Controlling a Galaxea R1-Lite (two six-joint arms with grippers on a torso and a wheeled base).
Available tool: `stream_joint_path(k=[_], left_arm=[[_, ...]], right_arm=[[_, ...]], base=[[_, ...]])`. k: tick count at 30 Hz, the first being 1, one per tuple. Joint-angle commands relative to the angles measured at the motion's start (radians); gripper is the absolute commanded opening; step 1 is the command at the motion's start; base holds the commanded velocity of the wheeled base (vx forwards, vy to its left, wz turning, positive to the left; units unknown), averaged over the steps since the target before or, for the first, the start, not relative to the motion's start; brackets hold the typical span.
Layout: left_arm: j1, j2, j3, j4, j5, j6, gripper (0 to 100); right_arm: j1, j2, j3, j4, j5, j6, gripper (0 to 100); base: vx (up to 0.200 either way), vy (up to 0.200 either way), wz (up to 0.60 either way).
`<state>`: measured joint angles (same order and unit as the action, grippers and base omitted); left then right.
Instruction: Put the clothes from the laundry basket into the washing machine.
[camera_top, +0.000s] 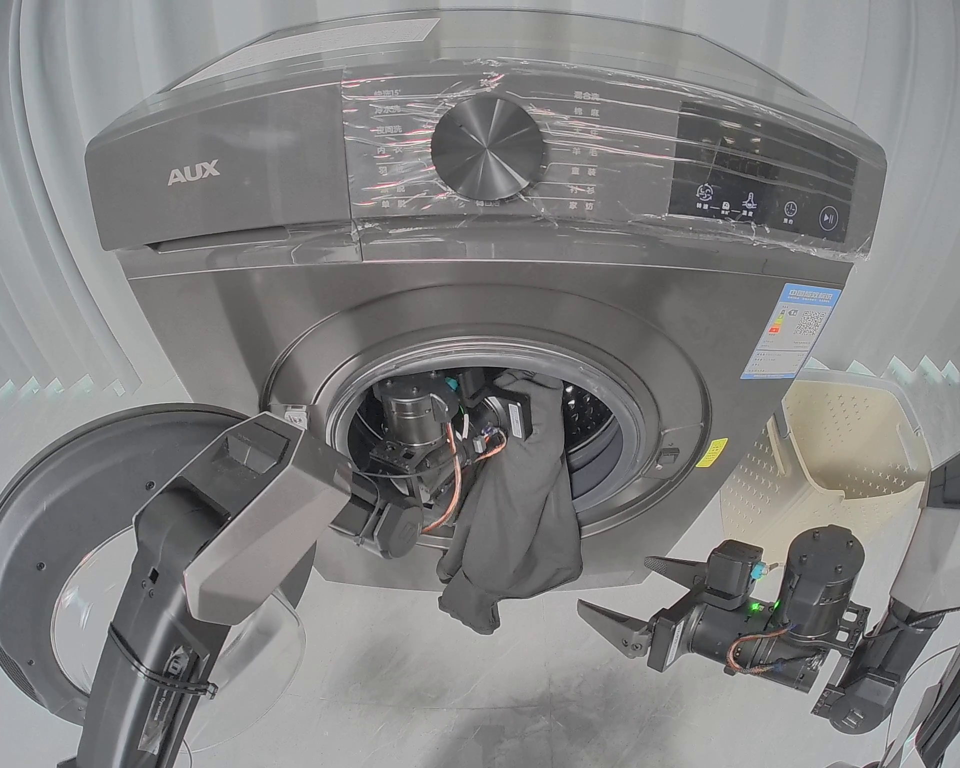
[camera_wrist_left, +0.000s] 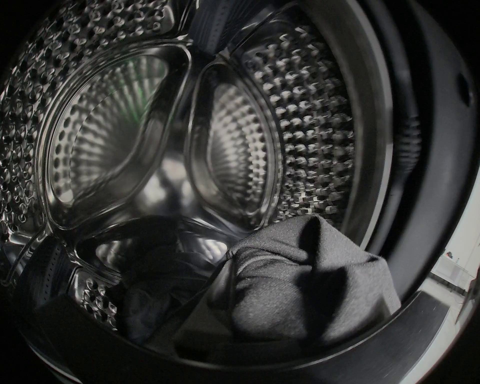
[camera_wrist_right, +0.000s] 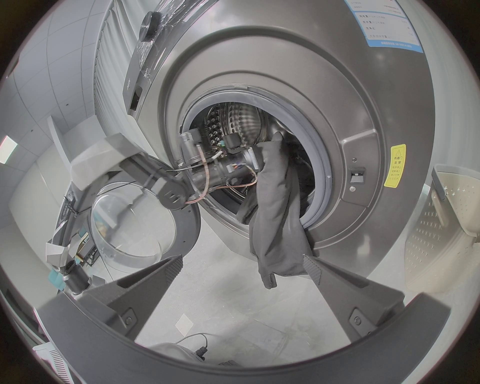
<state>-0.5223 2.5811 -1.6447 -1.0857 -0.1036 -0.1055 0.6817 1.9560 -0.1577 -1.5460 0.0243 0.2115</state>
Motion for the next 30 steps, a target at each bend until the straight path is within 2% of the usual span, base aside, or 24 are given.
stream_joint_path(k=[1,3,4,11,18,19,22,24,25,27,30], left_arm=[[0.038,0.232,-0.355,0.247,0.059,0.023,0],[0.038,0.232,-0.355,0.247,0.059,0.023,0],[0.053,0.229,-0.355,0.313,0.07,0.024,0],[0.071,0.226,-0.355,0.294,0.119,0.023,0],[0.076,0.223,-0.355,0.29,0.14,0.013,0],[0.074,0.22,-0.355,0.291,0.144,0.012,100],[0.07,0.199,-0.355,0.302,0.163,0.0,100],[0.065,0.122,-0.282,0.328,0.171,-0.034,100],[0.065,0.122,-0.282,0.328,0.171,-0.034,100],[0.064,0.002,-0.127,0.383,0.165,-0.051,100],[0.065,-0.064,-0.03,0.411,0.163,-0.052,100]], right_arm=[[-0.005,0.003,-0.003,0.0,0.0,0.0,100],[-0.005,0.003,-0.003,0.0,0.0,0.0,100],[-0.007,0.003,-0.003,0.0,0.0,0.0,100],[0.001,0.008,-0.005,0.0,0.0,0.0,100],[-0.004,0.008,0.001,0.0,0.0,0.0,100],[-0.004,0.008,0.001,0.0,0.0,0.0,100],[-0.004,0.008,0.003,0.0,0.0,0.0,100],[-0.004,0.008,0.003,0.0,0.0,0.0,100],[-0.004,0.008,0.003,0.0,0.0,0.0,100],[-0.005,0.008,0.003,0.0,0.0,0.0,100],[-0.004,0.008,0.004,0.0,0.0,0.0,100]], base=[[0.0,0.0,0.0],[0.0,0.0,0.0],[0.0,0.0,0.0],[0.0,0.0,0.0],[0.0,0.0,0.0],[0.0,0.0,0.0],[0.0,0.0,0.0],[0.0,0.0,0.0],[0.0,0.0,0.0],[0.0,0.0,0.0],[0.0,0.0,0.0]])
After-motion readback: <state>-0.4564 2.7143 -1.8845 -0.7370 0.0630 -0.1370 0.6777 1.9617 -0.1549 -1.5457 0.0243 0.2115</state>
